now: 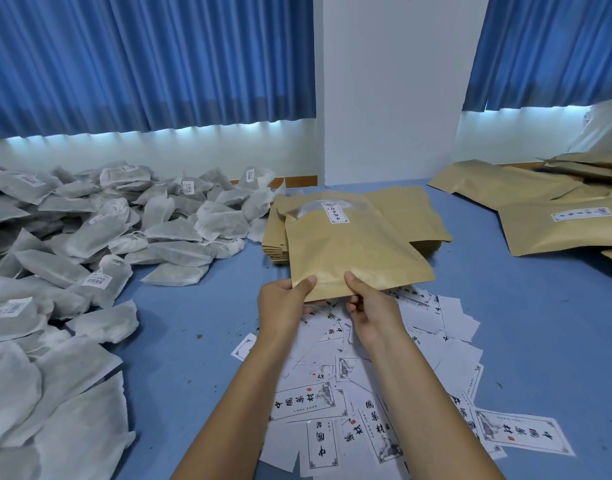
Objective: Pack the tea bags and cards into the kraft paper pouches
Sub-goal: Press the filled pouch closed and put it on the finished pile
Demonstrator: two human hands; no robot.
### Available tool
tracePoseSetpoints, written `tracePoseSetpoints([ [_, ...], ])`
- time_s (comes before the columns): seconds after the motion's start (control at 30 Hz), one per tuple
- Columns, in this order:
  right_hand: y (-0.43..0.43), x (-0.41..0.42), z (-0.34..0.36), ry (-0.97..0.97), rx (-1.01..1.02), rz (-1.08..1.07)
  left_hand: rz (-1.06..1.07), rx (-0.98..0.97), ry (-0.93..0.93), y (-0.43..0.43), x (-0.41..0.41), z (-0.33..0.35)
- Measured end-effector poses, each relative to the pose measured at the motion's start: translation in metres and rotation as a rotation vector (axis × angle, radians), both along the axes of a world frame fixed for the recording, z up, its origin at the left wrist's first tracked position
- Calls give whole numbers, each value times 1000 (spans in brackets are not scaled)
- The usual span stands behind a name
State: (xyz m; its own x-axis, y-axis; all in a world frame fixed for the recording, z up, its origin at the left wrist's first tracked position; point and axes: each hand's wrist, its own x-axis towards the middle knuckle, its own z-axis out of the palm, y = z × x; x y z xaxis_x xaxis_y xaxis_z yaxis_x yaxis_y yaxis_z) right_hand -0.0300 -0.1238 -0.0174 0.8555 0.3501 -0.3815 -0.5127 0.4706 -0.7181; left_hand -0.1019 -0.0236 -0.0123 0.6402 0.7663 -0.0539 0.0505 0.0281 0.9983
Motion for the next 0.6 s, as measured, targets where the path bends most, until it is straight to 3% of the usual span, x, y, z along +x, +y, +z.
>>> tracePoseSetpoints([
  [0.6,-9,11,1,18,20,-97,44,-15,2,-2,-3,8],
])
